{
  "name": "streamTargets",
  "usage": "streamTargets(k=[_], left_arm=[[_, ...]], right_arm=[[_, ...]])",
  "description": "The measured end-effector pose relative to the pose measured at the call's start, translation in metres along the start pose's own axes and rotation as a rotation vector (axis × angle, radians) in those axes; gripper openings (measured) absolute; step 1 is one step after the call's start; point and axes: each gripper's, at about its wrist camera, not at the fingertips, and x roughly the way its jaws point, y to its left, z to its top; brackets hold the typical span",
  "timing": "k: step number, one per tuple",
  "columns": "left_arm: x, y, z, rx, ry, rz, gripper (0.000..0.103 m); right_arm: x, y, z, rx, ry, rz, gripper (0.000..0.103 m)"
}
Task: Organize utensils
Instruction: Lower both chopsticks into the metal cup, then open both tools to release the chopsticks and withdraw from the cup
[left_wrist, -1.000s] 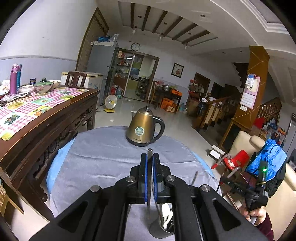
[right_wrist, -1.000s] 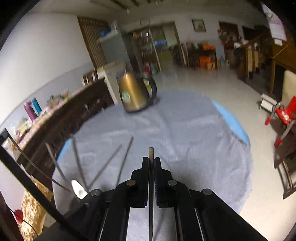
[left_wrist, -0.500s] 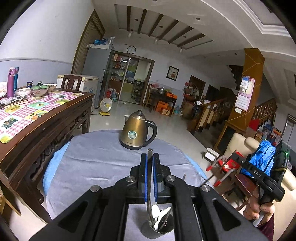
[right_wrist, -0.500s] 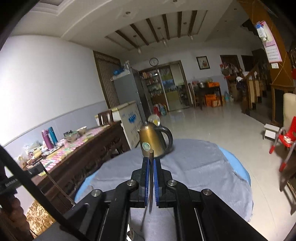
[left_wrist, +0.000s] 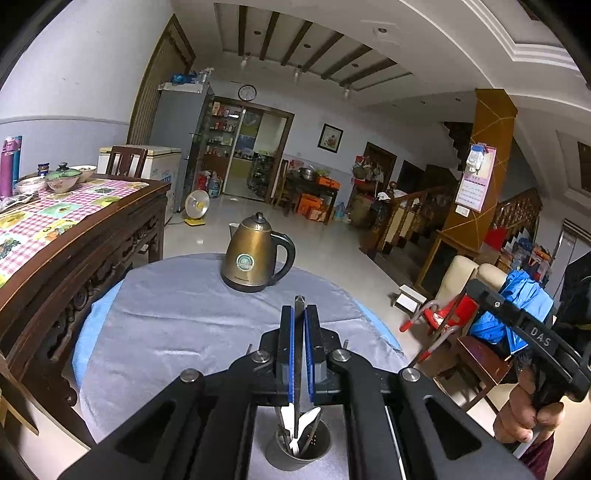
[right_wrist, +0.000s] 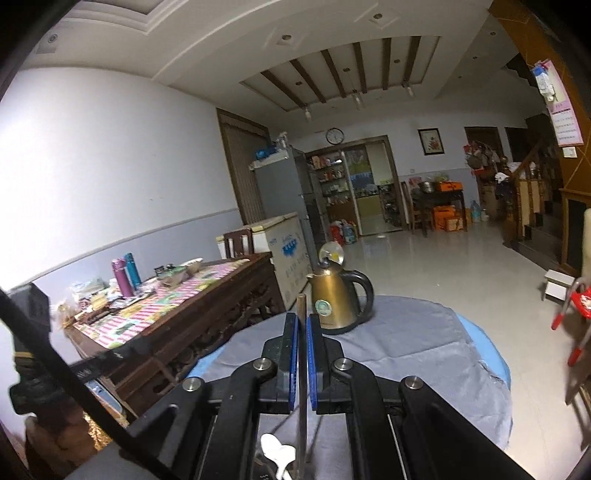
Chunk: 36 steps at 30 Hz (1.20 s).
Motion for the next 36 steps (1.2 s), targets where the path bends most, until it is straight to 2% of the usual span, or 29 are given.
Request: streamTargets(k=[8,17,20,23,24,26,27,28,29,31,36], left_arm=[[0.005,-0.005,-0.004,0.009,0.025,0.006,0.005],[0.012,-0.003,-0.011,0.012,0.068,0.005,0.005],[0.013,0.001,-0.011,-0.011,0.093,-0.032,0.005],[0.01,0.004,-0.008,-0.026,0.087,-0.059,0.007],[0.009,0.004,-0.008,-0.024,0.081,-0.056,0.011],[0.005,0.005,-0.007,-0.017,0.063,-0.042,0.023],[0.003,0.006,-0.006,-0.016,0.049,-0.037,0.034],[0.0,0.007,-0.005,-0.016,0.037,-0.035,0.038],[-0.001,0.007,-0.004,-0.013,0.028,-0.032,0.039],[-0.003,0.009,-0.002,-0.01,0.014,-0.017,0.039],[-0.004,0.034,-0.002,-0.035,0.0,0.064,0.044]], right_arm=[[0.01,0.022,-0.009,-0.031,0.024,0.047,0.005],[0.04,0.029,-0.037,-0.049,0.137,0.045,0.005],[0.047,0.03,-0.044,-0.052,0.175,0.052,0.005],[0.056,0.029,-0.05,-0.034,0.249,0.091,0.005],[0.057,0.029,-0.051,-0.026,0.255,0.094,0.006],[0.059,0.024,-0.05,-0.008,0.267,0.109,0.006],[0.059,0.023,-0.048,0.001,0.269,0.115,0.006],[0.058,0.02,-0.048,0.015,0.264,0.123,0.008],[0.057,0.017,-0.046,0.029,0.254,0.129,0.01],[0.055,0.013,-0.045,0.044,0.237,0.128,0.022],[0.044,-0.003,-0.043,0.081,0.173,0.084,0.022]])
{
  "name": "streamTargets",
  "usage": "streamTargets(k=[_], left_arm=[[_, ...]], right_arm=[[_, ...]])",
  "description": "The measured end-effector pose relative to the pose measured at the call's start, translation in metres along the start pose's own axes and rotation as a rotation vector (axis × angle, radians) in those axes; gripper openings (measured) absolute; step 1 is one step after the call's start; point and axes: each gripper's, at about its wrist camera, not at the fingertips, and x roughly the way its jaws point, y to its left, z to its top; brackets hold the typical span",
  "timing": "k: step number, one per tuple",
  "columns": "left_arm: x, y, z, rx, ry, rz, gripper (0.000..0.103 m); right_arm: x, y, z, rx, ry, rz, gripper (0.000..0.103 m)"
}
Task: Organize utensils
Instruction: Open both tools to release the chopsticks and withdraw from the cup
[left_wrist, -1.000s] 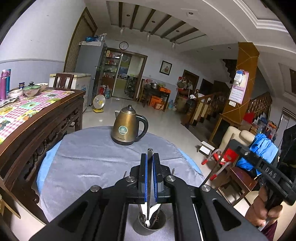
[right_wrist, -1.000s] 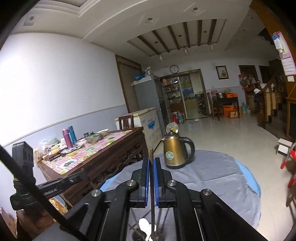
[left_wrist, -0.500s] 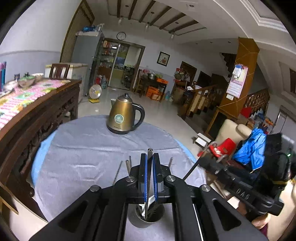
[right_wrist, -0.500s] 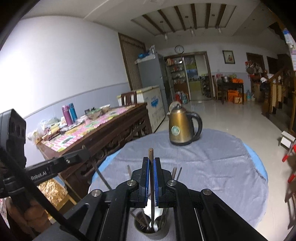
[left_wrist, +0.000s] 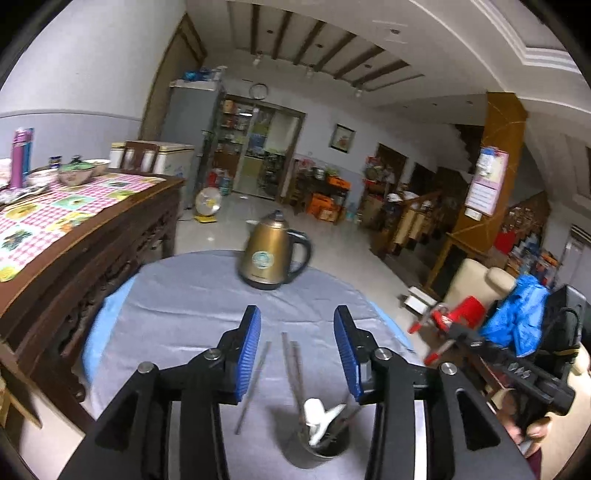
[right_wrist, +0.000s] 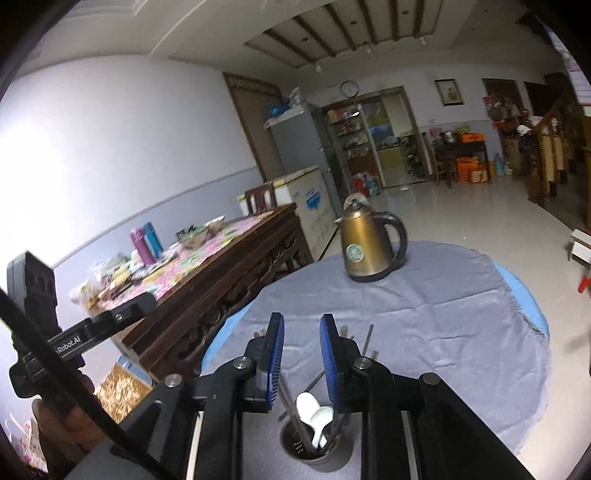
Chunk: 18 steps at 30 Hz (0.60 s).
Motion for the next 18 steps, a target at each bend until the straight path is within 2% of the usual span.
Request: streamTargets(k=[3,6,11,15,17,18], left_arm=[[0.005,0.02,-0.004,-0.025,0.015,0.069,0.046],[0.017,0.036,-0.01,-0.049,0.054,0.116,0.046],[0.03,0.043,-0.022,-0.019,0.098,0.218,0.046],[0.031,0.043,-0.022,-0.001,0.098,0.269,0.053],[0.026,0.041,-0.021,0.008,0.086,0.286,0.053],[0.022,0.038,-0.02,0.023,0.072,0.305,0.055]], right_arm=[[-0.004,-0.018,-0.001,0.051,-0.021,-0.032,0.025],[-0.002,-0.043,-0.005,0.125,-0.006,-0.064,0.025],[0.003,-0.071,-0.013,0.2,0.02,-0.11,0.025],[0.001,-0.078,-0.016,0.214,0.033,-0.123,0.025],[0.002,-0.077,-0.016,0.214,0.036,-0.126,0.034],[0.002,-0.075,-0.015,0.214,0.039,-0.126,0.046]])
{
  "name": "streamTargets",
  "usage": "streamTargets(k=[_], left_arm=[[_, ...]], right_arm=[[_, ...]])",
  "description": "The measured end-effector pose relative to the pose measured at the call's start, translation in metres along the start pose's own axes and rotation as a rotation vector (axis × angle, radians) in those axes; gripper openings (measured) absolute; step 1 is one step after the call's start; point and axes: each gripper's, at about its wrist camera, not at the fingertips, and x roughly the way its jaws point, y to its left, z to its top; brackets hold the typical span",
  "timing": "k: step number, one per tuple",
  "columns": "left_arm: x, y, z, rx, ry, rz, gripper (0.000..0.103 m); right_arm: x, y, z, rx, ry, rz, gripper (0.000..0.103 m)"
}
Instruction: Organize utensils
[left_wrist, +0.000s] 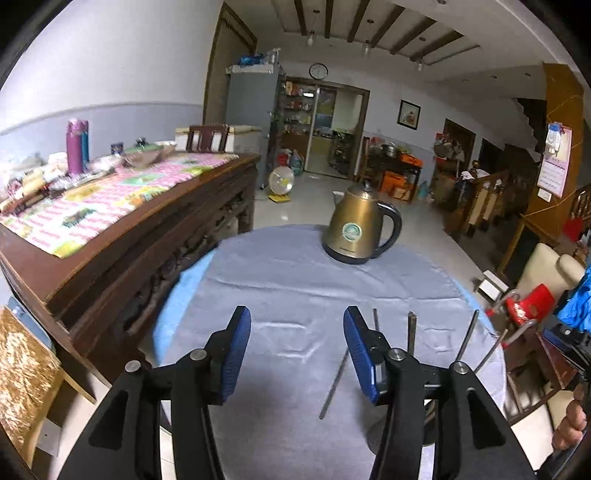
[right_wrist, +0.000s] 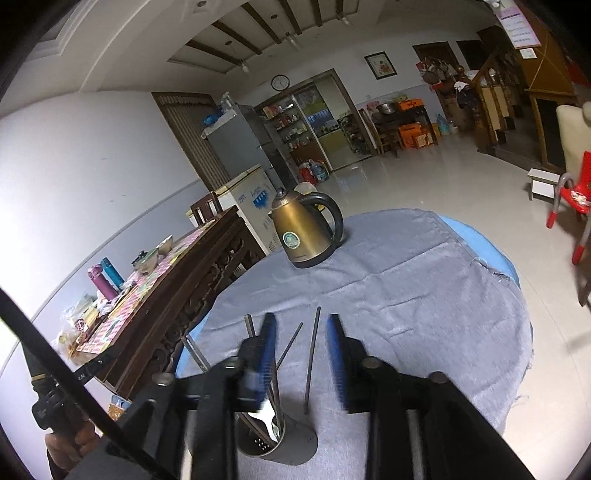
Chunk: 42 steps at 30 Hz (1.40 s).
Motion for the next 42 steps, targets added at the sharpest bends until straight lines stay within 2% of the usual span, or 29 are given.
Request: streamTargets(k=[1,4,14,21,25,35,42], left_arm=[[-0.004,-0.001,-0.001,0.011,-0.011,0.016,0.057],[-0.016,-0.004,0.0,0.052,-0.052,0.076,0.059],[-0.059,-0.011,0.003,0.113,-0.169,0.19,0.067],[-0.092,-0.016,0.002,0.163,-0.245,0.296,0.08],[-0.106,-0.017,0.0,0.173,-0.258,0.341,0.086],[-0.128,-0.023,-0.001,0.172,-0.251,0.361,0.087],[-0.135,-0.039,-0.004,0.207,-0.256,0.37,0.088]], right_arm=[[0.0,0.002,0.0,-0.002,-0.003,-0.001,0.054],[-0.004,0.01,-0.004,-0.032,-0.017,-0.016,0.055],[-0.033,0.028,-0.013,-0.061,-0.051,-0.014,0.055],[-0.06,0.044,-0.022,-0.094,-0.086,0.005,0.055],[-0.073,0.055,-0.026,-0.12,-0.095,0.016,0.056],[-0.099,0.087,-0.038,-0.206,-0.114,0.059,0.06],[-0.106,0.091,-0.043,-0.233,-0.116,0.076,0.062]])
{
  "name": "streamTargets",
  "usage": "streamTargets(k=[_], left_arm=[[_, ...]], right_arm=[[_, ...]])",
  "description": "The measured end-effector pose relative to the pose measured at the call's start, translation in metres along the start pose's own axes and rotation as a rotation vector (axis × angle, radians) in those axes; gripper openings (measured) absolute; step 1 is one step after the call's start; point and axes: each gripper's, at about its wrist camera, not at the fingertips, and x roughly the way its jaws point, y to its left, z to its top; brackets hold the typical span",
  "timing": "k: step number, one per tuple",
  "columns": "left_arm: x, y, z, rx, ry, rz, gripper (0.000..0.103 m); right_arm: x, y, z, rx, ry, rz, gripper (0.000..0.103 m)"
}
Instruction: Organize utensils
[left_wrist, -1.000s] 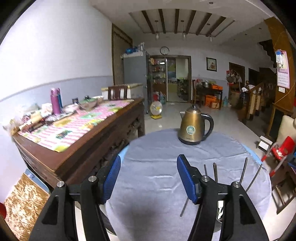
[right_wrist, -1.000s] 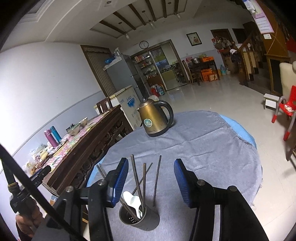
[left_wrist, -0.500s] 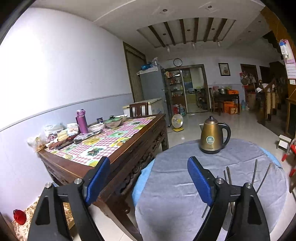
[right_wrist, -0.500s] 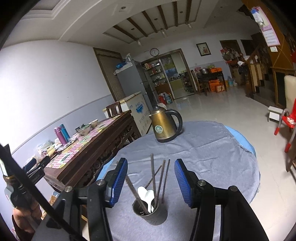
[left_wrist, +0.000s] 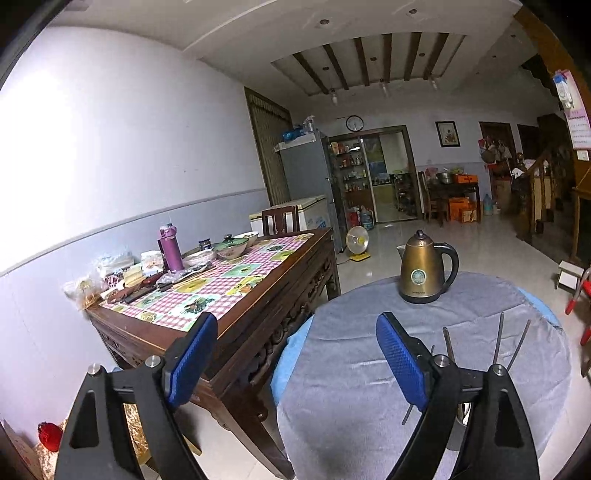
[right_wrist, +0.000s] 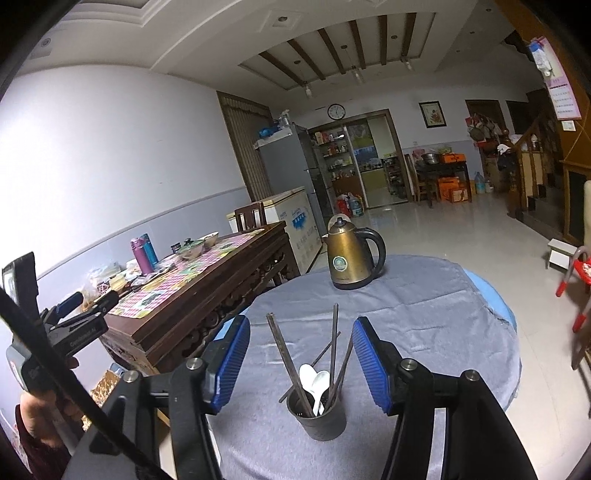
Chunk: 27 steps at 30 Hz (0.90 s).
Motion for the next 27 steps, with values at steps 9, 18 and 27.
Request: streamTargets(k=[9,18,27], left_arm=[[-0.022,-0.01,-0.002,0.043,-0.021,-0.005,0.093],[-0.027,-0.003,-0.003,0.029,-0.029,-0.045,0.096],[-0.003,0.001,-0.02,0.032,0.05,-0.044,0.097]], right_arm=[[-0.016,-0.01,0.0,0.034,-0.032,0.01,0.062],[-0.042,-0.006,0.002,0.02,-0.091,-0.004,0.064],[-0.015,-0.011,-0.006,0.063,-0.023,0.004,0.064]])
